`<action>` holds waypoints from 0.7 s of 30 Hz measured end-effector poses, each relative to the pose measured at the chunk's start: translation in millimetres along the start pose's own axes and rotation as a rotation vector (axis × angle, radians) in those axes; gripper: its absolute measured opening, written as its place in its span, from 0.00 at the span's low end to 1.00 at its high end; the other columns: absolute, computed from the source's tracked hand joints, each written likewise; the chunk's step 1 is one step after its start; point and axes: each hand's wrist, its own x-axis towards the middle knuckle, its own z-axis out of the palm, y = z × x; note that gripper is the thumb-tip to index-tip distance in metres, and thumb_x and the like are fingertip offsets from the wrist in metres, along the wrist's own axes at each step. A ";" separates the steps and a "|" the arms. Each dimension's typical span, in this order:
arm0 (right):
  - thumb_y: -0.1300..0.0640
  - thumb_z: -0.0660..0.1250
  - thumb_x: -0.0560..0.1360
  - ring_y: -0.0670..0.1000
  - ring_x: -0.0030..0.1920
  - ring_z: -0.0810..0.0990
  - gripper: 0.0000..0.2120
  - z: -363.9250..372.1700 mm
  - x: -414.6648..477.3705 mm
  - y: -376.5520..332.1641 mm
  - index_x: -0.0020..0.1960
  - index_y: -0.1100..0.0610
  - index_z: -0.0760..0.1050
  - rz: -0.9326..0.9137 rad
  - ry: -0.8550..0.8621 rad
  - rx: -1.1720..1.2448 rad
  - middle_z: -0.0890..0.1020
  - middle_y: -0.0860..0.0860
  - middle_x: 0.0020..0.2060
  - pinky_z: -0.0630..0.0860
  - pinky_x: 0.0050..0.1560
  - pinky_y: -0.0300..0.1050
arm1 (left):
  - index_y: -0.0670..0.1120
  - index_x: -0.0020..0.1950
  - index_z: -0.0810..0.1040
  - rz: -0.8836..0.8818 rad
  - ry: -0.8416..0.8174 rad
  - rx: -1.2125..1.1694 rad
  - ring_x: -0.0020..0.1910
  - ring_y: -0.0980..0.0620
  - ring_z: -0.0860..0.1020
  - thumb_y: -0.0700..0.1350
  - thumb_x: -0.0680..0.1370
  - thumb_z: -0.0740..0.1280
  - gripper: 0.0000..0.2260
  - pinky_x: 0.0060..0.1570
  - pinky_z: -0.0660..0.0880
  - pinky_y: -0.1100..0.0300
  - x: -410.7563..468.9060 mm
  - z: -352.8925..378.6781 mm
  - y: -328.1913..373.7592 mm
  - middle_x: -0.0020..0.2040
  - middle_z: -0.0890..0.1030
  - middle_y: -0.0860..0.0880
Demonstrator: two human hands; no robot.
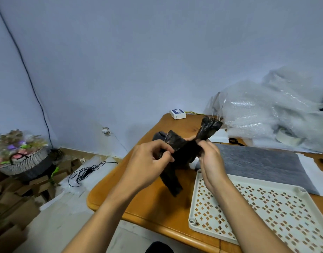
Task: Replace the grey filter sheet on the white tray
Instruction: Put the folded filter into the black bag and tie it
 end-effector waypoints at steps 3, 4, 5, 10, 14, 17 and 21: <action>0.60 0.55 0.82 0.52 0.54 0.85 0.17 -7.4 2.3 -0.6 0.49 0.61 0.83 0.040 -0.064 0.125 0.87 0.59 0.50 0.79 0.46 0.38 | 0.52 0.43 0.83 -0.118 0.114 -0.054 0.30 0.53 0.78 0.40 0.78 0.68 0.08 0.33 0.76 0.54 0.0 -0.9 -9.5 0.36 0.86 0.54; 0.60 0.53 0.83 0.53 0.54 0.85 0.20 -12.1 3.8 -2.4 0.46 0.61 0.83 0.067 -0.103 0.180 0.87 0.60 0.50 0.80 0.46 0.39 | 0.48 0.43 0.84 -0.166 0.142 -0.122 0.31 0.50 0.80 0.38 0.78 0.68 0.08 0.36 0.78 0.51 -0.1 -3.2 -11.8 0.35 0.87 0.51; 0.59 0.52 0.83 0.54 0.52 0.85 0.20 -17.9 5.0 -4.4 0.45 0.61 0.82 0.107 -0.134 0.246 0.87 0.60 0.48 0.80 0.47 0.41 | 0.45 0.43 0.84 -0.213 0.164 -0.210 0.31 0.48 0.81 0.37 0.78 0.68 0.07 0.39 0.80 0.49 -1.0 -4.7 -13.6 0.35 0.87 0.48; 0.60 0.52 0.84 0.51 0.28 0.71 0.12 -37.4 13.4 8.4 0.50 0.61 0.74 0.192 -0.123 0.359 0.70 0.52 0.27 0.74 0.48 0.48 | 0.40 0.45 0.84 -0.270 0.193 -0.355 0.32 0.51 0.81 0.34 0.78 0.68 0.06 0.42 0.81 0.51 -10.9 0.3 -16.3 0.36 0.86 0.42; 0.58 0.53 0.86 0.45 0.21 0.59 0.10 -32.9 11.9 19.3 0.57 0.60 0.72 0.088 -0.020 0.078 0.62 0.48 0.26 0.64 0.24 0.41 | 0.46 0.48 0.82 -0.107 0.078 -0.276 0.28 0.47 0.81 0.36 0.81 0.66 0.08 0.34 0.80 0.52 -19.2 7.2 -1.8 0.30 0.81 0.45; 0.59 0.55 0.85 0.42 0.25 0.70 0.07 -24.6 -0.3 17.3 0.60 0.52 0.69 -0.015 -0.135 -0.244 0.72 0.47 0.33 0.66 0.25 0.37 | 0.53 0.53 0.79 0.056 0.012 -0.184 0.29 0.52 0.79 0.40 0.82 0.66 0.07 0.32 0.76 0.55 -23.5 6.7 16.6 0.34 0.81 0.51; 0.57 0.63 0.77 0.43 0.54 0.81 0.24 -18.7 -45.3 7.6 0.71 0.41 0.65 -0.340 -0.480 -0.813 0.80 0.40 0.55 0.76 0.51 0.42 | 0.52 0.57 0.79 0.280 -0.016 -0.060 0.35 0.55 0.78 0.41 0.78 0.72 0.10 0.37 0.73 0.65 -21.3 3.6 42.4 0.38 0.81 0.56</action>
